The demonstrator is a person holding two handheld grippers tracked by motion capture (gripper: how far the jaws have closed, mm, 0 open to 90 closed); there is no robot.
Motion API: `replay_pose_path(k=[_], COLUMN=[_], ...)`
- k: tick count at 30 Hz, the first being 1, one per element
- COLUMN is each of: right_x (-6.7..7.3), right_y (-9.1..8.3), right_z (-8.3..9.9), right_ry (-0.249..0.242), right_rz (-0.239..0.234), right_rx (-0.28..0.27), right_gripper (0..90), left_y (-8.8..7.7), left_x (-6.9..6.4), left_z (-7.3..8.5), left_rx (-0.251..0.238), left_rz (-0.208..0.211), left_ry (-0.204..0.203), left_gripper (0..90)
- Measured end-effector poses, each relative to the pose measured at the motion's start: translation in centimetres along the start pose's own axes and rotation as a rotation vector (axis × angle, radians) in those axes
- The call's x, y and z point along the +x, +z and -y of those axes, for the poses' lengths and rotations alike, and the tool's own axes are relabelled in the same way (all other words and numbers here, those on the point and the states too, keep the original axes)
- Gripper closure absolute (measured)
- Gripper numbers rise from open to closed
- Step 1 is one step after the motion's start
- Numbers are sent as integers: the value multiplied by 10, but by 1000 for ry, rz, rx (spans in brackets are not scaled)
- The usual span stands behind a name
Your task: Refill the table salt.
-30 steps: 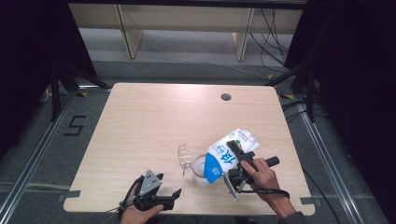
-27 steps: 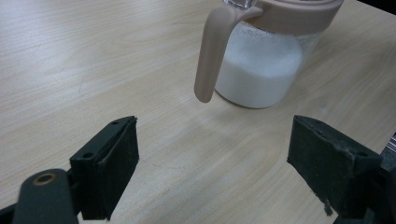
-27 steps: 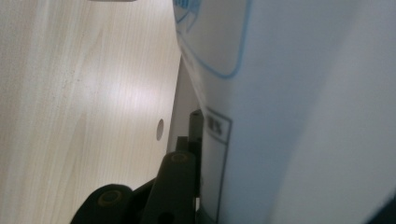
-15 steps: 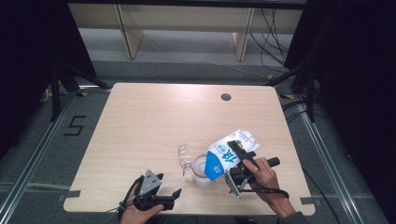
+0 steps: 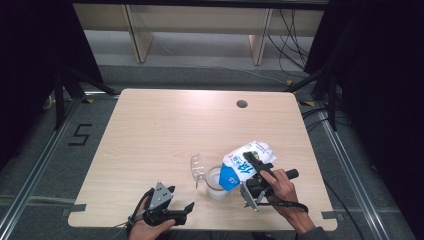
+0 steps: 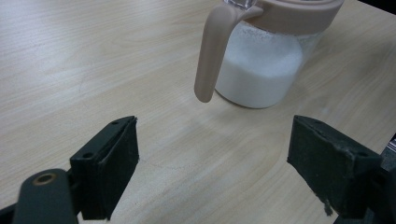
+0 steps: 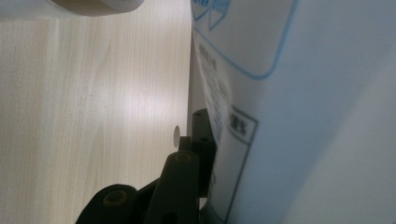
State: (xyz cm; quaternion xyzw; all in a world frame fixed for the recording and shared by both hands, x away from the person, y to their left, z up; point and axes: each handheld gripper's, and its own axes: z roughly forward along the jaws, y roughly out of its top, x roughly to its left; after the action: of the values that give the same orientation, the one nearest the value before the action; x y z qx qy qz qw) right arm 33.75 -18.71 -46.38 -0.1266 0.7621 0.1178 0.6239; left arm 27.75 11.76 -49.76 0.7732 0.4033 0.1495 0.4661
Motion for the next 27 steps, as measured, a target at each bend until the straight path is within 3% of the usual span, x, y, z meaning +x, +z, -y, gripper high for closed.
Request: replay_pose_path(k=[3, 4, 8, 10, 11, 12, 18, 20, 21, 22, 25, 26, 27], right_x=[-1, 2, 2, 1, -3, 0, -1, -1, -2, -1, -1, 0, -2], right_y=[0, 0, -1, -1, -1, 0, 0, 1, 1, 2, 4, 4, 4], right_z=[0, 1, 0, 0, 0, 2, 5, 5, 6, 6, 7, 7, 7], right_ry=[6, 54, 79, 82, 46, 105, 194, 209, 199, 229, 245, 259, 239], right_rz=[-1, -3, -10, -13, -9, -20, -33, -52, -40, -48, -71, -78, -78], right_rx=[-7, -16, -4, -11, -15, -24, -15, -19, -22, -27, -30, -24, -23], right_gripper=[831, 831, 831, 831, 831, 831, 832, 833, 832, 832, 833, 833, 834], left_y=[0, -1, 0, 0, 0, 0, 0, 0, 0, 1, 1, 0, 0], left_x=[0, 0, 0, 0, 0, 0, 0, 0, 0, 0, 0, 1, 1], left_z=[0, 0, 0, 0, 0, 0, 0, 0, 0, 0, 0, 0, 0], left_rx=[5, 5, -5, -3, -4, -5, -12, -10, -12, -12, -15, -10, -11], left_rz=[2, 2, 0, 0, 0, 0, -1, 1, -1, 0, 0, -11, -10], left_ry=[1, 1, -1, -1, -1, -1, -1, -1, -1, -2, -5, 13, 8], left_gripper=[157, 157, 157, 157, 157, 157, 157, 157, 157, 157, 157, 157, 157])
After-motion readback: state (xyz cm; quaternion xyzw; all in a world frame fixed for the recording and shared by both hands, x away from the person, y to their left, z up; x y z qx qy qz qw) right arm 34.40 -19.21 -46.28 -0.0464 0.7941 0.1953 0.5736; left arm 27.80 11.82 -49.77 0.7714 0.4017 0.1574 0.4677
